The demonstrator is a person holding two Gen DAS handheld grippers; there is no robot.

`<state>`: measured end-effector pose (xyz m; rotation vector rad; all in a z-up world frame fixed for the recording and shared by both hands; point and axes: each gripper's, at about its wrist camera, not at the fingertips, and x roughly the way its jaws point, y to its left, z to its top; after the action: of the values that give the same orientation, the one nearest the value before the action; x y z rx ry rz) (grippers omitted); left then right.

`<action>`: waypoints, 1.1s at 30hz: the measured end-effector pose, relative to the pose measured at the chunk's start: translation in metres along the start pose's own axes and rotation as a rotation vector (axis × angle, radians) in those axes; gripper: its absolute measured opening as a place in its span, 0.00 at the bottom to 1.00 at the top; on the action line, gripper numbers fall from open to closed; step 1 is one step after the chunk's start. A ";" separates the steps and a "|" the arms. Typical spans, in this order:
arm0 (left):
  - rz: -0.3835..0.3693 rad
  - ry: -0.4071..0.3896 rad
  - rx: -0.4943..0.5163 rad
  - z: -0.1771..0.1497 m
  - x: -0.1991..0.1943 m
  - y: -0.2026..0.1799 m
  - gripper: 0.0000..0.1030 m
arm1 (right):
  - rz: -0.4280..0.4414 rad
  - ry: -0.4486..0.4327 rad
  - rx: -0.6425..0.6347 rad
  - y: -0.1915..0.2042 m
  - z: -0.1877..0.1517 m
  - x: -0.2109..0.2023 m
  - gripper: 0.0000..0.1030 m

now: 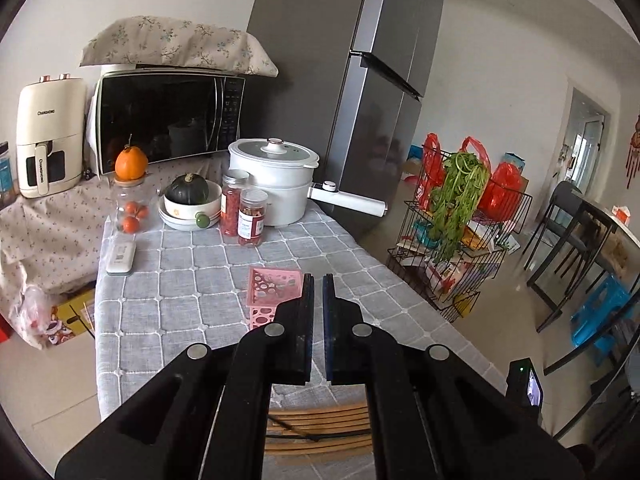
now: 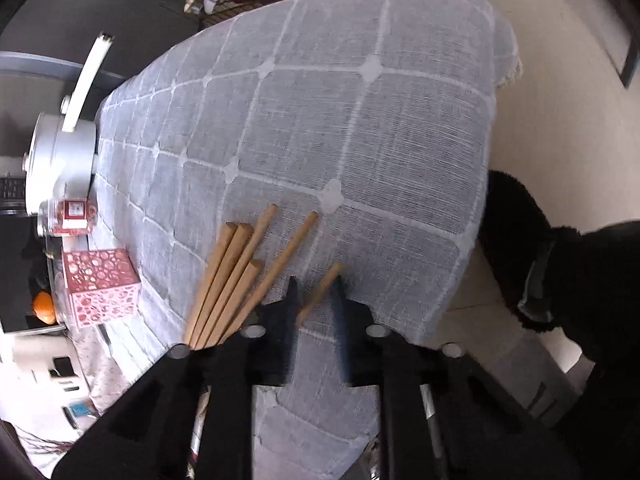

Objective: Organize utensils
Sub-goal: 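Lift the black chopstick with the left gripper while the right gripper grasps a wooden chopstick, then carry both chopsticks over the pink holder and lower them inside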

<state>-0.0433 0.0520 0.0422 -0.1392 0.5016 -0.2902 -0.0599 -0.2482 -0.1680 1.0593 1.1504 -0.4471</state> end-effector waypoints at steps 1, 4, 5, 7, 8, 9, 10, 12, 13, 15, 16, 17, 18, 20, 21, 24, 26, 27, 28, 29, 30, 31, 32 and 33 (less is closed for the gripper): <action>0.001 0.002 0.000 -0.001 0.000 0.001 0.03 | 0.003 -0.010 -0.011 0.000 -0.001 0.001 0.11; 0.001 0.010 -0.003 0.002 -0.003 0.010 0.04 | 0.038 -0.026 -0.022 -0.004 -0.002 -0.004 0.07; 0.004 0.017 -0.021 0.004 -0.004 0.018 0.04 | 0.051 -0.033 -0.031 -0.005 -0.003 -0.008 0.06; 0.027 0.050 -0.079 0.008 -0.003 0.039 0.09 | 0.065 -0.065 -0.073 -0.002 -0.007 -0.019 0.05; 0.057 0.093 -0.126 0.009 0.003 0.056 0.21 | 0.077 -0.092 -0.105 0.000 -0.010 -0.028 0.05; 0.081 0.149 -0.165 0.008 0.012 0.071 0.27 | 0.085 -0.108 -0.126 0.003 -0.011 -0.034 0.05; 0.098 0.223 -0.203 0.005 0.024 0.087 0.33 | 0.101 -0.124 -0.146 0.007 -0.013 -0.040 0.05; 0.136 0.430 -0.347 -0.017 0.063 0.130 0.33 | 0.143 -0.138 -0.185 0.017 -0.013 -0.051 0.05; 0.140 0.518 -0.425 -0.032 0.083 0.149 0.33 | 0.164 -0.140 -0.210 0.025 -0.012 -0.055 0.05; 0.174 0.630 -0.542 -0.056 0.110 0.176 0.33 | 0.193 -0.149 -0.263 0.041 -0.012 -0.064 0.05; 0.197 0.671 -0.593 -0.067 0.120 0.186 0.33 | 0.203 -0.153 -0.283 0.047 -0.012 -0.067 0.05; 0.223 0.706 -0.653 -0.079 0.133 0.197 0.33 | 0.214 -0.158 -0.309 0.055 -0.013 -0.070 0.05; 0.241 0.718 -0.681 -0.084 0.140 0.201 0.33 | 0.226 -0.164 -0.340 0.065 -0.013 -0.074 0.05; 0.296 0.709 -0.681 -0.084 0.152 0.200 0.33 | 0.244 -0.172 -0.398 0.082 -0.013 -0.081 0.05; 0.329 0.705 -0.665 -0.083 0.157 0.196 0.33 | 0.249 -0.174 -0.417 0.086 -0.013 -0.083 0.05; 0.425 0.691 -0.627 -0.081 0.172 0.181 0.35 | 0.267 -0.173 -0.474 0.103 -0.009 -0.089 0.05; 0.492 0.686 -0.542 -0.080 0.185 0.164 0.28 | 0.286 -0.174 -0.506 0.115 -0.004 -0.092 0.05; 0.524 0.686 -0.492 -0.080 0.189 0.156 0.20 | 0.291 -0.176 -0.515 0.118 -0.002 -0.093 0.05; 0.559 0.684 -0.434 -0.080 0.192 0.149 0.14 | 0.297 -0.180 -0.529 0.122 0.000 -0.095 0.05; 0.568 0.668 -0.399 -0.081 0.193 0.145 0.11 | 0.306 -0.186 -0.545 0.127 0.002 -0.098 0.05; 0.567 0.654 -0.390 -0.082 0.192 0.144 0.10 | 0.311 -0.189 -0.554 0.130 0.003 -0.100 0.05; 0.559 0.641 -0.391 -0.083 0.191 0.144 0.10 | 0.320 -0.189 -0.566 0.134 0.005 -0.102 0.05; 0.529 0.623 -0.409 -0.083 0.187 0.147 0.10 | 0.329 -0.189 -0.573 0.136 0.006 -0.104 0.05; 0.488 0.604 -0.433 -0.083 0.182 0.152 0.10 | 0.343 -0.188 -0.583 0.139 0.007 -0.107 0.05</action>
<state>0.1042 0.1353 -0.1428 -0.3466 1.1726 0.2742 0.0075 -0.2117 -0.0102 0.6629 0.8322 0.0648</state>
